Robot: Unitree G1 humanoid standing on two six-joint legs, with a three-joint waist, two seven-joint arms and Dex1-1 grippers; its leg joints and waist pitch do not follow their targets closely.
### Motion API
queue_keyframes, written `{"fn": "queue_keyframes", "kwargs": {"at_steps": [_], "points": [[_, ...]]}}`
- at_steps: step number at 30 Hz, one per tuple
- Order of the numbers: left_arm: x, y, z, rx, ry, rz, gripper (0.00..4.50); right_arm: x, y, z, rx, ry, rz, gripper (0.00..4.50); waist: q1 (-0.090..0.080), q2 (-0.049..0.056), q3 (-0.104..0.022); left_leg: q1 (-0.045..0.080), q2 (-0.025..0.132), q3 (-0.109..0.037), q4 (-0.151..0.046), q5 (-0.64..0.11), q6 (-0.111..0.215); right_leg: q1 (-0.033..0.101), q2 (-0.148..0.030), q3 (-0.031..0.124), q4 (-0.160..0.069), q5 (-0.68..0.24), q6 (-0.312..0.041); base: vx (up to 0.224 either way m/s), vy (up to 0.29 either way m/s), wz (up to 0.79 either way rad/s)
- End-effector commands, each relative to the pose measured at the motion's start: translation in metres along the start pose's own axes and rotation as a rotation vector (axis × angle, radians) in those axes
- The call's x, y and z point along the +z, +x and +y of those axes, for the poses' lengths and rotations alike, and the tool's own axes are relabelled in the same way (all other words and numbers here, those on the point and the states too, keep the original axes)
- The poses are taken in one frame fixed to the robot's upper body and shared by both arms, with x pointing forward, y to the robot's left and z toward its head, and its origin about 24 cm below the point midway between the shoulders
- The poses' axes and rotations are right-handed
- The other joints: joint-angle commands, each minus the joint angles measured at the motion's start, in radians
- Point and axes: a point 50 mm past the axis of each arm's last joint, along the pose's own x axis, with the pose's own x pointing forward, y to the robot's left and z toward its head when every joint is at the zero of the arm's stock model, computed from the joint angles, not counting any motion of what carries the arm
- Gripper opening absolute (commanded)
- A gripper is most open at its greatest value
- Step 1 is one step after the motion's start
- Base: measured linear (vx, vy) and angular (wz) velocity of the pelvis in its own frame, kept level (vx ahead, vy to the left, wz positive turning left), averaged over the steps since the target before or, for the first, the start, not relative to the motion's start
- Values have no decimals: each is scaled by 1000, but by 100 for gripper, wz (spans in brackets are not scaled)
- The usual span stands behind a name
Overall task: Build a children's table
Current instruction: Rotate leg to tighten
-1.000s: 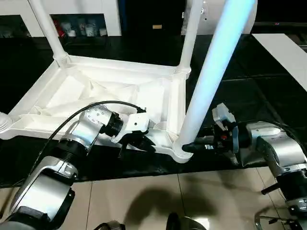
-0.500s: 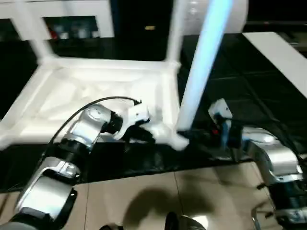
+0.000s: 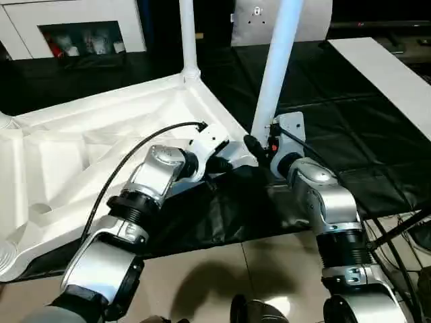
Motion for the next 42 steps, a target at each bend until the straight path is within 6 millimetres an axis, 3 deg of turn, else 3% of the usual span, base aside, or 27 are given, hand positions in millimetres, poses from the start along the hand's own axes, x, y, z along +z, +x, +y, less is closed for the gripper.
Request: {"fn": "queue_keyframes", "kwargs": {"at_steps": [1,7,11,13,16,19,23,25,27,28,33,38,39,42], "points": [[20,-1,0,33,68,-81,0,-11,1,29,192,18,35,347,6,-1,-83,-6,13,-4,-53,5,203,89,-64,57,-50,-270,-154,0,0,0],[9,-9,-2,-58,120,-90,0,-6,-18,2,253,-51,-8,381,9,-1,-83,-7,13,-4,-54,-20,195,94,-64,59,-52,-281,-147,0,0,0],[4,-13,-2,-110,146,-96,0,-3,-29,-10,335,-102,-18,418,9,-4,-83,-10,14,-3,-53,-9,220,94,-63,61,-48,-254,-153,0,0,0],[-1,-20,-5,-233,228,-113,0,-4,-49,-25,503,-214,23,427,12,-6,-83,-10,10,-4,-52,-21,221,95,-61,57,-52,-284,-143,0,0,0],[-5,-25,-6,-308,265,-103,0,-4,-60,-32,606,-266,60,427,27,-8,-80,-5,16,-1,-54,-35,225,91,-62,60,-56,-318,-131,0,0,0],[-12,-31,-7,-392,348,-57,0,-3,-66,-38,688,-297,80,427,33,-8,-78,0,18,0,-56,-61,197,85,-63,60,-63,-376,-119,0,0,0],[-22,-40,-10,-510,414,-7,0,2,-67,-45,756,-313,79,427,52,-4,-83,5,26,-1,-57,-45,179,83,-66,64,-52,-339,-138,0,0,0],[-24,-43,-11,-554,441,12,0,3,-69,-46,803,-323,87,394,61,-3,-85,5,29,0,-57,-31,183,83,-66,65,-45,-304,-153,0,0,0],[-25,-45,-12,-575,454,19,0,3,-70,-46,830,-327,92,394,72,-2,-87,9,32,2,-56,-16,187,81,-67,68,-39,-273,-166,0,0,0],[-26,-46,-12,-595,464,28,0,3,-70,-46,861,-320,101,376,77,-7,-89,6,32,2,-55,-5,191,84,-69,68,-33,-254,-176,0,0,0],[-27,-49,-12,-642,505,49,0,3,-70,-40,958,-308,130,342,81,-16,-90,0,28,3,-55,-9,187,88,-70,66,-37,-290,-156,0,0,0],[-25,-50,-13,-667,525,51,0,1,-68,-35,1022,-299,143,300,83,-13,-88,2,28,4,-56,-22,162,85,-68,66,-43,-337,-133,0,0,0],[-26,-50,-13,-670,529,50,0,0,-68,-33,1045,-288,150,300,82,-21,-90,1,28,5,-55,-22,162,86,-68,66,-43,-338,-131,0,0,0],[-26,-50,-13,-671,530,50,0,-1,-69,-32,1057,-281,155,261,88,-16,-92,2,29,4,-54,-8,161,85,-69,67,-39,-326,-133,0,0,0]]}}
